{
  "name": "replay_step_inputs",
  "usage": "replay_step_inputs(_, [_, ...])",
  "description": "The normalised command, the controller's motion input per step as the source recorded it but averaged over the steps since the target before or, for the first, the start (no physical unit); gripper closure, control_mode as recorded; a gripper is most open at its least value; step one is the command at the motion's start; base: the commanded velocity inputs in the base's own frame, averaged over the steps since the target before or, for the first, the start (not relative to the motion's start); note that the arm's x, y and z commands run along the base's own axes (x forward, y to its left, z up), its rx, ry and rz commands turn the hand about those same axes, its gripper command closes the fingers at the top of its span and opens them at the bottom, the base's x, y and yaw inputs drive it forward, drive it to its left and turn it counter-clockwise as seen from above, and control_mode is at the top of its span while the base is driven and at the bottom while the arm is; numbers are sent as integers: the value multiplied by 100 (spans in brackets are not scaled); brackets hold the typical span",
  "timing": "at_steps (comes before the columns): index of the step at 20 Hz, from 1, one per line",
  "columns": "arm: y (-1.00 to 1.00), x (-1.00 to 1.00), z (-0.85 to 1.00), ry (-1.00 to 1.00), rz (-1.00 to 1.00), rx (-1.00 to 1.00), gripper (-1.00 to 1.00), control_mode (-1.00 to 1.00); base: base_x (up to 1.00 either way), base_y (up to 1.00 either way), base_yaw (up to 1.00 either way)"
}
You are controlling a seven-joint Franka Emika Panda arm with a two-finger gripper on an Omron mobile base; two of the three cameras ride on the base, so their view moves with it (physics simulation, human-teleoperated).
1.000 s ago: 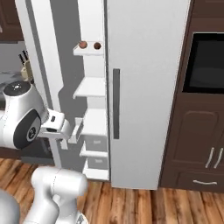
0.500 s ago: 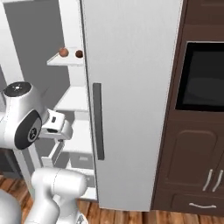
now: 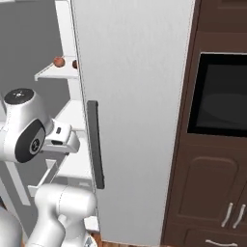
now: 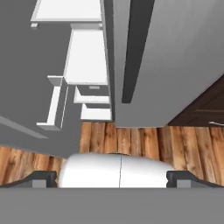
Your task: Take the garlic, peach, and pear from the freezer and place them in the bowl on the counter.
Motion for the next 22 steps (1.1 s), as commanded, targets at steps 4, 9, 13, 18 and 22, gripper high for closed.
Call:
replay_step_inputs(4, [0, 0, 0, 0, 0, 0, -100, 100, 26, -19, 4])
replay_step_inputs(9, [0, 0, 0, 0, 0, 0, -100, 100, 34, 4, 6])
replay_step_inputs(13, [0, 0, 0, 0, 0, 0, -100, 100, 48, 20, 0])
replay_step_inputs(18, [0, 0, 0, 0, 0, 0, -100, 100, 50, 25, 0])
replay_step_inputs(22, [0, 0, 0, 0, 0, 0, -100, 100, 28, 40, 0])
